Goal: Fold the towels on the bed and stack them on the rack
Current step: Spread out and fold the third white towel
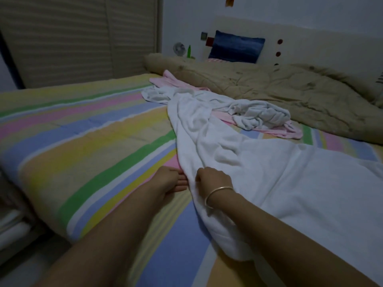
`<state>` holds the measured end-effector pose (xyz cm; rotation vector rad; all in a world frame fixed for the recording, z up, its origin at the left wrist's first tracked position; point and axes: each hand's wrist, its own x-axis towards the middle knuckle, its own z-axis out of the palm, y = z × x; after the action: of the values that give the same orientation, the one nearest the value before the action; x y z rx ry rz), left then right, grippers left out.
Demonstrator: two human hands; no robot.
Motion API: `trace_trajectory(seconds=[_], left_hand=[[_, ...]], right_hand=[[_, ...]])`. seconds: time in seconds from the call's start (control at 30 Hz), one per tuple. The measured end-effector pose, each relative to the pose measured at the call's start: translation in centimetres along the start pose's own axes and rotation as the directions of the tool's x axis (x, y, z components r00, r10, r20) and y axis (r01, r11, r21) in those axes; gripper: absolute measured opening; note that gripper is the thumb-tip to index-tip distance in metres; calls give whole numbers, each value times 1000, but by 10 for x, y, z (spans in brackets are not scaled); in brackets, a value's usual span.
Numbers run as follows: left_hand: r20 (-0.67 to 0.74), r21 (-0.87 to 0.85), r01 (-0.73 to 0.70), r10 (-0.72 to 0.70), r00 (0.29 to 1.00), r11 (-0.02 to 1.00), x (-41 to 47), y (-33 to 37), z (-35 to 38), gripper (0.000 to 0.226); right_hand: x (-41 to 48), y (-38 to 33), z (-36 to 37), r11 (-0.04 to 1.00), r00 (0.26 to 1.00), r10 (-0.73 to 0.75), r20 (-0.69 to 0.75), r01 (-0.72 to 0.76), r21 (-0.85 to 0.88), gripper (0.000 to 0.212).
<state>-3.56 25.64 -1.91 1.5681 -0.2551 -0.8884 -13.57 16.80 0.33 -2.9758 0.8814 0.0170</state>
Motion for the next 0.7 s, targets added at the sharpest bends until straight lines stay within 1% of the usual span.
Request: trace_trajectory(seconds=[0.03,0.07,0.1,0.13,0.17,0.2,0.23,0.27,0.3,0.33,0.37,0.4,0.43,0.47,0.5,0.53,0.57,0.6,0.63,0.67,0.7], left_hand=[[-6,-34,20,-20,1000,999,-2,0,5,33],[-10,-58,37,-38,999,998,-5,2,9,34],[-8,-70,53,-54,999,996,-7,1,12,33],[2,-87,70,-70,998,994,-10,2,14,31],[11,-89,77,-76,997,993,-12,3,14,30],[35,-86,77,-74,997,993,-17,6,17,32],[66,-94,61,-55,996,994,-20,9,22,35],[23,-133,-34,37,999,991,-26,16,30,37],[-79,-124,-240,231,970,963,-25,22,37,37],[-163,-188,-404,377,912,895,-24,34,49,35],[-146,-258,-455,432,890,852,-16,43,59,31],[-163,-307,-471,442,882,827,-7,49,58,25],[-152,-358,-473,449,880,805,12,46,54,21],[-178,-408,-415,375,910,813,21,44,49,22],[-174,-396,-330,282,943,857,26,47,38,23],[-143,-426,-236,193,971,873,32,50,28,24],[-103,-483,-180,149,983,857,38,54,14,27],[-72,-558,-110,84,994,823,38,57,0,37],[31,-648,-23,56,998,761,37,61,-16,53],[67,-681,44,2,998,731,38,64,-28,67],[61,-708,71,-39,997,702,34,67,-45,73]], right_hand=[[0,3,-1,990,1000,-2,-31,6,139,21],[2,5,-3,936,999,23,-49,-4,353,19],[1,7,-8,783,997,66,-39,-28,621,19],[-2,7,-15,510,995,99,16,-65,858,18],[-4,6,-25,162,993,75,96,-107,981,18],[-6,3,-34,-135,988,17,155,-151,979,21],[-7,0,-45,-302,982,-36,185,-187,935,23],[-7,-1,-53,-359,976,-66,205,-215,908,22],[-7,-5,-62,-367,976,-88,201,-220,904,22],[-5,-7,-68,-367,977,-104,184,-209,906,23],[-2,-8,-73,-380,979,-111,170,-200,903,24],[2,-7,-75,-365,982,-97,161,-186,912,24],[6,-5,-78,-327,986,-63,156,-168,930,23],[10,-1,-78,-277,988,-13,151,-149,949,20],[15,2,-77,-248,990,24,137,-127,961,17],[18,6,-76,-236,990,49,132,-117,965,16],[22,6,-75,-231,988,65,137,-118,966,15],[24,7,-72,-209,986,83,148,-127,969,15],[29,4,-70,-194,983,91,160,-140,971,15],[31,1,-68,-174,982,95,165,-147,974,15],[33,-5,-66,-160,982,81,169,-154,975,15]])
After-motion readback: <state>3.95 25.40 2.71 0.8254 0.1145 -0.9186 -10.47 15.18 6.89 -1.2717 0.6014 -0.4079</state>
